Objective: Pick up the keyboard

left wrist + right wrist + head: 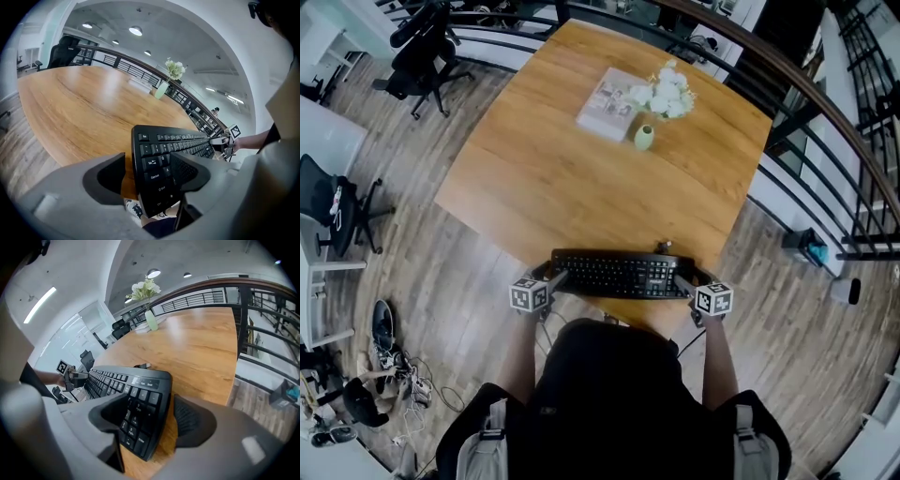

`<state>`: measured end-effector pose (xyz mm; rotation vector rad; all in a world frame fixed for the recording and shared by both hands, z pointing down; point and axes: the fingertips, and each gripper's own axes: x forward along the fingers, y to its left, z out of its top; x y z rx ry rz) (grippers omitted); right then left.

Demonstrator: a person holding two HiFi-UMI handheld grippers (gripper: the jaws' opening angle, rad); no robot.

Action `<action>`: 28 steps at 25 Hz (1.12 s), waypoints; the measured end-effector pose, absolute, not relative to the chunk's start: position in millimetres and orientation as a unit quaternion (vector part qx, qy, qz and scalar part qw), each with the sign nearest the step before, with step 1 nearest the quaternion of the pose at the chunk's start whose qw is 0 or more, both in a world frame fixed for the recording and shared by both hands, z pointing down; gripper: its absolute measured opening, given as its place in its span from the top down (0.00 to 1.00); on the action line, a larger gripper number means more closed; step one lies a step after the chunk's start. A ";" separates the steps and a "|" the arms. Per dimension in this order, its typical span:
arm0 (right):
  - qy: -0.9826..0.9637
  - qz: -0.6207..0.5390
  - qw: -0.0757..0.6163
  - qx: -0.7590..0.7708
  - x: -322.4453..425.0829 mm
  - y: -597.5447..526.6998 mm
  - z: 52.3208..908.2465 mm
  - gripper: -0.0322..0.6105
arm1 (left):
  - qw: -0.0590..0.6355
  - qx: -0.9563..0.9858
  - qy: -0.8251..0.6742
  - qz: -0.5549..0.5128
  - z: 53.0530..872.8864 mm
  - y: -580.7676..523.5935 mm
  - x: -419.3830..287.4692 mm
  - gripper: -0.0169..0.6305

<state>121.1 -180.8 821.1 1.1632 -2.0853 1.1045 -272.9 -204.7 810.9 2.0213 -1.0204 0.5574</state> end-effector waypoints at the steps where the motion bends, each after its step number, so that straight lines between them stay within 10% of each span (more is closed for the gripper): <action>1: -0.769 0.409 0.252 0.422 119.7 -179.3 820.6 0.47 | 0.396 0.797 -0.398 0.221 811.5 -203.7 -270.6 0.53; 28: -0.760 0.427 0.228 0.433 103.0 -177.1 822.2 0.50 | 0.398 0.787 -0.435 0.181 795.8 -214.7 -274.7 0.53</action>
